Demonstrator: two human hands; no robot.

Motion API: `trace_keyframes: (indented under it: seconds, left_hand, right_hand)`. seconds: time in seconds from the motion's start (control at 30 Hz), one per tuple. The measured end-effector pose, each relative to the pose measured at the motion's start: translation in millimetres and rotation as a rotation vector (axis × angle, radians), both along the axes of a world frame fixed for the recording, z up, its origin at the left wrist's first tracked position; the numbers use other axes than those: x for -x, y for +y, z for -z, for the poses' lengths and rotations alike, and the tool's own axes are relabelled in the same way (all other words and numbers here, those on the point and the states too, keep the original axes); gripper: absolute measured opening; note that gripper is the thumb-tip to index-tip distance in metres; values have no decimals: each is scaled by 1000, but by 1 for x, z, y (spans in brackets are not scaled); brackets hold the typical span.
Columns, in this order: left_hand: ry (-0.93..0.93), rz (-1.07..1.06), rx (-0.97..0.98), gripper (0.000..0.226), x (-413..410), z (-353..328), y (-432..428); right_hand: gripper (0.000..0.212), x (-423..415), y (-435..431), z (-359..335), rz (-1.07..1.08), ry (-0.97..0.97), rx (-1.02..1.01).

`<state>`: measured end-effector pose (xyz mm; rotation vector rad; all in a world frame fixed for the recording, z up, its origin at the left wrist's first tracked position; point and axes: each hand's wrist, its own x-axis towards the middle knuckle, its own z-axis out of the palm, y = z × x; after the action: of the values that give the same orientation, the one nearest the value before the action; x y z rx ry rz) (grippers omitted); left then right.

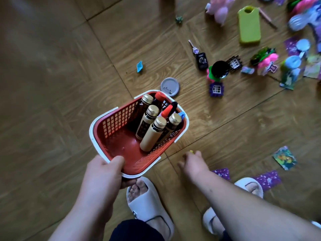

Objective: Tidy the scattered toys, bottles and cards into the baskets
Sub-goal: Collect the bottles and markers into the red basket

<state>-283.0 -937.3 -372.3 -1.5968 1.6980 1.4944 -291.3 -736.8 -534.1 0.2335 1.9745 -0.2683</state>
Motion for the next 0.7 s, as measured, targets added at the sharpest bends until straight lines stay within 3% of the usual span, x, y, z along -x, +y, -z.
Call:
trace_keyframes:
  seconds: [0.27, 0.37, 0.43, 0.57, 0.7]
  left_hand:
    - [4, 66, 25, 16, 48, -49, 40]
    - [-11, 103, 27, 15, 68, -81, 62]
    - [-38, 126, 24, 13, 79, -105, 77]
    - [-47, 232, 20, 16, 101, -147, 104]
    - [-17, 316, 7, 21, 125, -193, 132]
  right_hand:
    - [37, 85, 55, -87, 599, 603, 133]
    - [39, 113, 65, -147, 697, 898, 247]
    - [38, 124, 66, -193, 658, 1028, 409]
    - [40, 125, 63, -257, 320, 978, 712]
    - [44, 135, 72, -292, -114, 971, 484]
